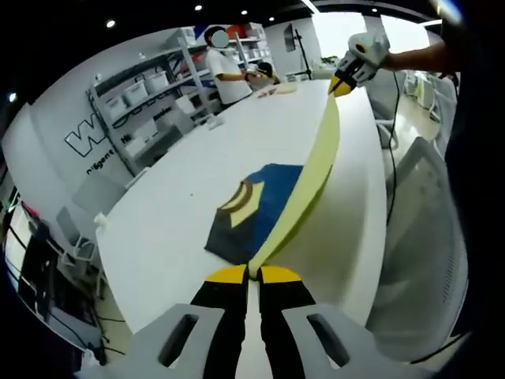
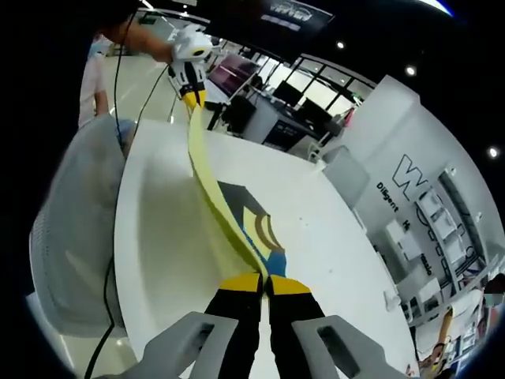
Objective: Fold the garment on the visible template until the final outline fits inside the template.
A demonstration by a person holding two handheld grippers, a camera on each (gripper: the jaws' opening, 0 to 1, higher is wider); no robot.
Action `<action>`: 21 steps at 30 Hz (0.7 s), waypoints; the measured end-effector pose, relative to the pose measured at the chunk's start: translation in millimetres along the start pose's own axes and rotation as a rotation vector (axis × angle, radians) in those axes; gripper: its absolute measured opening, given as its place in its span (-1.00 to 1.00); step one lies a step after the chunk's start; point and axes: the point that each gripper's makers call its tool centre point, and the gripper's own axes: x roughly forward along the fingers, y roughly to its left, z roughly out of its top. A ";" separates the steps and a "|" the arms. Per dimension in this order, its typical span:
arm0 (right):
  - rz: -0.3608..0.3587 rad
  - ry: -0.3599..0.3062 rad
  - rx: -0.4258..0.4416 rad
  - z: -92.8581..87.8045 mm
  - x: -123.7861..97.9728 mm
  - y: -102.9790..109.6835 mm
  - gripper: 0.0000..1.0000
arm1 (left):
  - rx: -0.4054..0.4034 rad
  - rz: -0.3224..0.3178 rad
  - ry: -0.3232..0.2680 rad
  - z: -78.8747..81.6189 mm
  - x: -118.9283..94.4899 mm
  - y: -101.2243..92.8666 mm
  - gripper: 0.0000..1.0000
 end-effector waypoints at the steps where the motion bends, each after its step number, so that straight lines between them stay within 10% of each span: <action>1: 0.000 0.000 -0.001 -0.2 0.7 -1.1 -1.00 | -0.006 0.000 0.002 0.5 1.2 3.2 -0.92; 21: -0.008 0.014 -0.003 -11.3 30.2 -34.2 -1.00 | -0.074 0.010 0.013 12.3 33.1 42.7 -0.92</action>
